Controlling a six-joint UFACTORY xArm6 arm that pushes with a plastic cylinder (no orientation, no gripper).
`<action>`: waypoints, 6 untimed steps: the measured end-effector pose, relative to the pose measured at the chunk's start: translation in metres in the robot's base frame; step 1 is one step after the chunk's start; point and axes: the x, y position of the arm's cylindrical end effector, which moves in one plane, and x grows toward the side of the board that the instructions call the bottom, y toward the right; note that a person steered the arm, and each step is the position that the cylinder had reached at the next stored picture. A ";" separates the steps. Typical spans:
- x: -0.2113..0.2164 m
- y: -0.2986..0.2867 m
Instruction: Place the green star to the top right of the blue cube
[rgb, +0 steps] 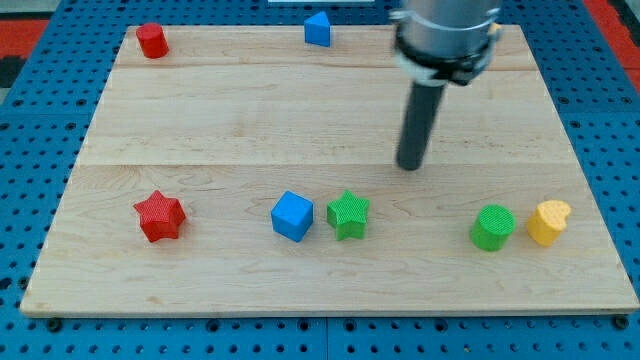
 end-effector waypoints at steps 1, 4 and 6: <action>0.039 -0.003; 0.041 -0.066; 0.065 -0.055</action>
